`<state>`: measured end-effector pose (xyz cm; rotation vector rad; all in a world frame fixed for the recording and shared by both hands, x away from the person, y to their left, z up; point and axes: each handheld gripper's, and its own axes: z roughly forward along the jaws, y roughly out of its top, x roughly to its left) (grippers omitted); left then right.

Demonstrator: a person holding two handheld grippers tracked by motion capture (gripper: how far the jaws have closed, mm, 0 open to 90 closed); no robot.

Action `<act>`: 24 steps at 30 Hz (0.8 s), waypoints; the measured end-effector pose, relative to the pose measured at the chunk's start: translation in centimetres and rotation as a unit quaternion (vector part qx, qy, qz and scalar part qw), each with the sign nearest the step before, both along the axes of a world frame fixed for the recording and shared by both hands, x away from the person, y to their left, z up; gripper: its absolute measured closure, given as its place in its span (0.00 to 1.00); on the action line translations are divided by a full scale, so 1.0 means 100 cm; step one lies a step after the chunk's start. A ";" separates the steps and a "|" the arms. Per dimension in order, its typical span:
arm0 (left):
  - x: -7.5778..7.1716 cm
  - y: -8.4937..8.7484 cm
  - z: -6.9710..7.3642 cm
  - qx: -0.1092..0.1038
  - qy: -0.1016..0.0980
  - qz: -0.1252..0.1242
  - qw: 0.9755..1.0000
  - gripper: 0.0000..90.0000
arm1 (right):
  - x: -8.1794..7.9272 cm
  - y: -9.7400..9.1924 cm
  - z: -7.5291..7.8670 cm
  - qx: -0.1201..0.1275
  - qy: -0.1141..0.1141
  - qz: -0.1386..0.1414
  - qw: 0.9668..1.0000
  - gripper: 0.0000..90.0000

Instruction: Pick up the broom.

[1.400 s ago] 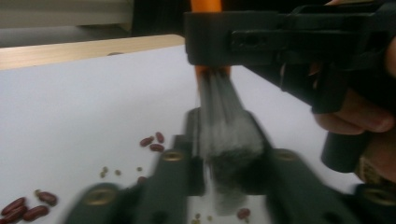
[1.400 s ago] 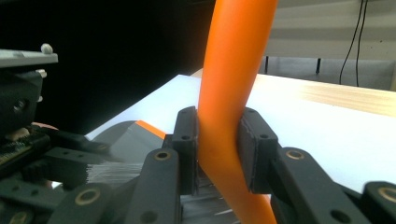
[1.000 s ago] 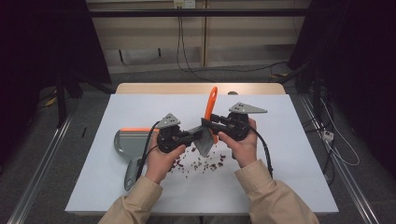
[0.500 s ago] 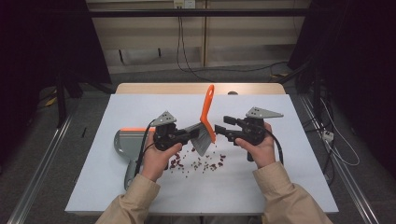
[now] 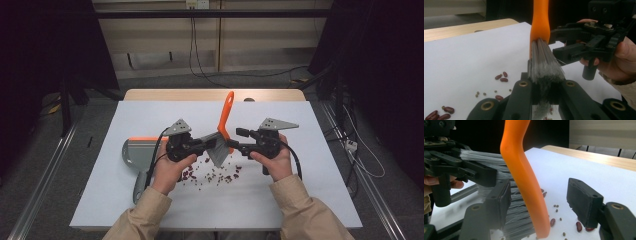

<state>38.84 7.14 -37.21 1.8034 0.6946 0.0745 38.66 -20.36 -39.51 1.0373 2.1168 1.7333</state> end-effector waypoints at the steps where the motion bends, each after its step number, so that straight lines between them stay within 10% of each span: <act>1: 0.000 0.000 0.000 0.000 0.000 0.000 1.000 0.94 | 0.000 0.000 0.000 0.000 0.000 0.000 1.000 0.40; 17: -0.001 -0.008 -0.002 -0.010 -0.003 -0.042 0.999 0.94 | 0.002 0.008 -0.010 0.007 0.012 0.053 0.998 0.35; 24: -0.001 -0.008 -0.001 -0.014 -0.008 -0.051 0.999 0.94 | 0.003 0.005 -0.014 0.031 0.001 0.096 0.995 0.51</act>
